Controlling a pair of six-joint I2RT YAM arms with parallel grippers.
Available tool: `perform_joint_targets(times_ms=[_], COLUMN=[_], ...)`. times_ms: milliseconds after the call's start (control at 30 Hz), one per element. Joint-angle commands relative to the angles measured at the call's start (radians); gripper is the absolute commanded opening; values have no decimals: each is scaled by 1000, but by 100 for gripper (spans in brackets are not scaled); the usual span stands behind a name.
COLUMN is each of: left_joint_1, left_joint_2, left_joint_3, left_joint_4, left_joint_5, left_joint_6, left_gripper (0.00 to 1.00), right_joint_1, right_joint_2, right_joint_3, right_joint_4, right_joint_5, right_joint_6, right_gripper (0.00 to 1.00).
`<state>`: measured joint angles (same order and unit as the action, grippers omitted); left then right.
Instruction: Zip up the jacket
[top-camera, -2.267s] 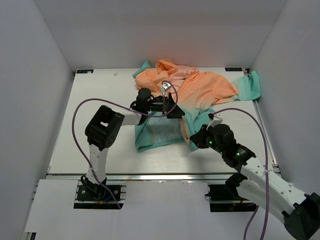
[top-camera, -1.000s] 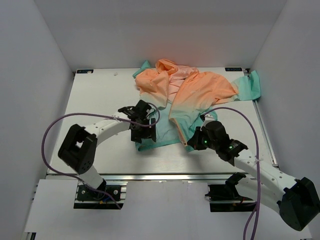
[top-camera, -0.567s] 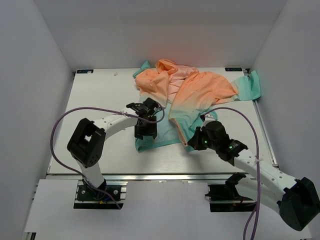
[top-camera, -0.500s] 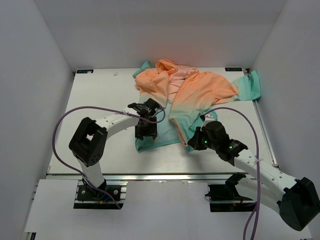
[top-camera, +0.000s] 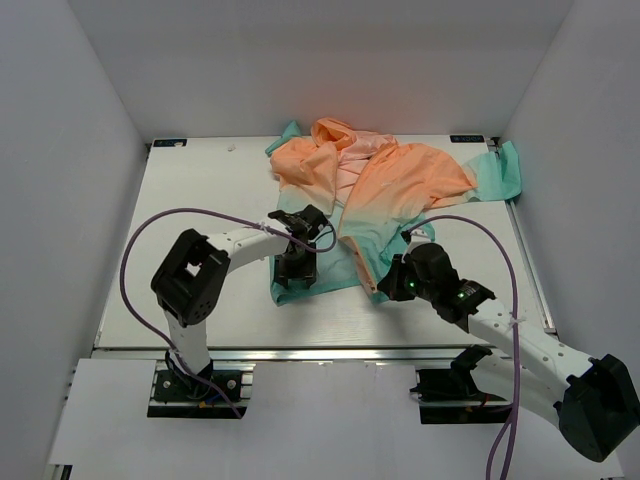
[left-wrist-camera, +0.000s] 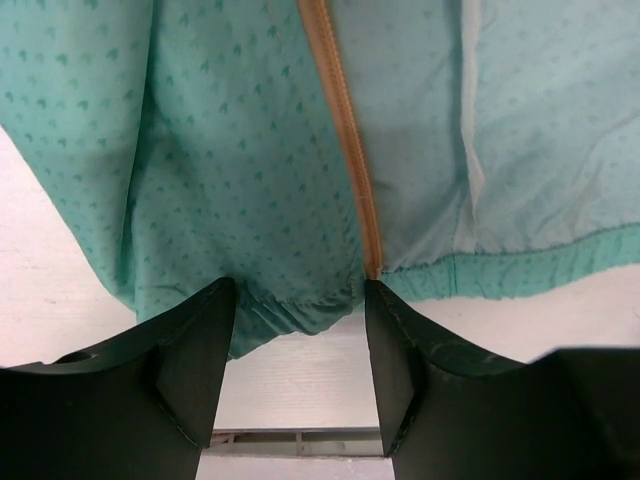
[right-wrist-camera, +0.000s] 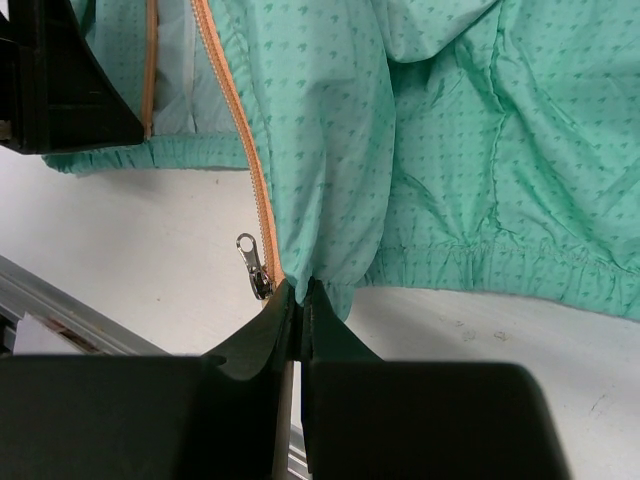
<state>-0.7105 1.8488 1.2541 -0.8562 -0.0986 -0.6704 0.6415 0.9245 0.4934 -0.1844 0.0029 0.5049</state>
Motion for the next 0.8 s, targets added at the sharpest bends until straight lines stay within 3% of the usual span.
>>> perform_joint_targets(times_ms=[0, 167, 533, 733, 767], left_joint_1=[-3, -4, -4, -4, -4], left_joint_2=[9, 41, -11, -77, -89], left_joint_3=[30, 47, 45, 36, 31], left_joint_4=[3, -1, -40, -31, -24], left_joint_5=[-32, -39, -81, -75, -75], left_joint_6=[-17, -35, -47, -32, -31], left_gripper=[64, 62, 34, 33, 28], right_joint_1=[-2, -2, -3, -5, -5], right_joint_2=[-12, -12, -10, 16, 20], right_joint_3=[-3, -9, -27, -30, -30], right_joint_4=[0, 0, -4, -9, -6], right_joint_5=[23, 22, 29, 52, 49], right_joint_6=[-16, -12, 4, 11, 11], right_gripper=[0, 0, 0, 0, 0])
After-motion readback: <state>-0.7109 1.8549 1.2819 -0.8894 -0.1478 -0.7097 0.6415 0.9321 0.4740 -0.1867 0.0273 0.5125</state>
